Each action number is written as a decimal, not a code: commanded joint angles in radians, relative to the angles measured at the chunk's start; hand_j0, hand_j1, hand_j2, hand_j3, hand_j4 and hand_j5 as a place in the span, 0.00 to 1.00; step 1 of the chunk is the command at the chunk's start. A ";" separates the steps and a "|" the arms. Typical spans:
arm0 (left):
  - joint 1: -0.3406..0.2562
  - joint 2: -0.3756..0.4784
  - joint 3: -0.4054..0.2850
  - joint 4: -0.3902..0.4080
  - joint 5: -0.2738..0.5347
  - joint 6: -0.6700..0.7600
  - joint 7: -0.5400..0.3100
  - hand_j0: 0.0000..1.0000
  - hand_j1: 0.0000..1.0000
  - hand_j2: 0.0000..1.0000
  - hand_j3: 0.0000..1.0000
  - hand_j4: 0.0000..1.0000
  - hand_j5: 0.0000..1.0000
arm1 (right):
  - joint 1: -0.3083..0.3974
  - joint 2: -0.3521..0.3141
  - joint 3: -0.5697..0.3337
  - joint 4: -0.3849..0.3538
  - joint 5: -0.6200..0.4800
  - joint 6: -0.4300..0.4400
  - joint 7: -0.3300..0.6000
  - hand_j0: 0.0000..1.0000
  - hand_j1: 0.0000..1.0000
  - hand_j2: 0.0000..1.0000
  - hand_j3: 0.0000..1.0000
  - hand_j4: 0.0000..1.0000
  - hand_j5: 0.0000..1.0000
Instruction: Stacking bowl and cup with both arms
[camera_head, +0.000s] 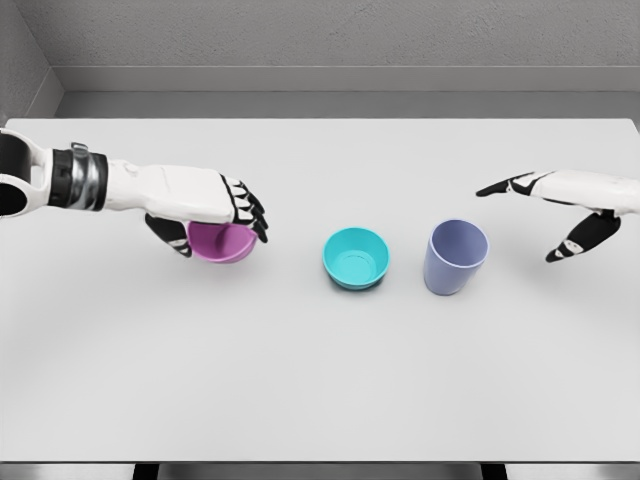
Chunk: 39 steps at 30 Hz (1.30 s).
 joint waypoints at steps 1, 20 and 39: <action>-0.002 -0.017 0.001 0.002 0.001 0.003 0.000 0.81 0.81 0.81 0.81 0.81 0.81 | -0.002 -0.028 0.029 -0.002 -0.024 0.003 0.000 1.00 1.00 1.00 1.00 1.00 1.00; -0.031 -0.115 0.001 0.006 -0.028 0.003 0.000 0.81 0.81 0.81 0.81 0.81 0.81 | -0.015 -0.110 0.064 -0.031 -0.046 0.005 0.000 1.00 1.00 1.00 1.00 1.00 1.00; -0.051 -0.255 -0.001 0.048 -0.079 0.003 0.000 0.81 0.81 0.81 0.81 0.81 0.81 | -0.040 -0.111 0.064 -0.059 0.035 -0.006 0.000 0.97 0.97 0.97 0.97 0.97 0.97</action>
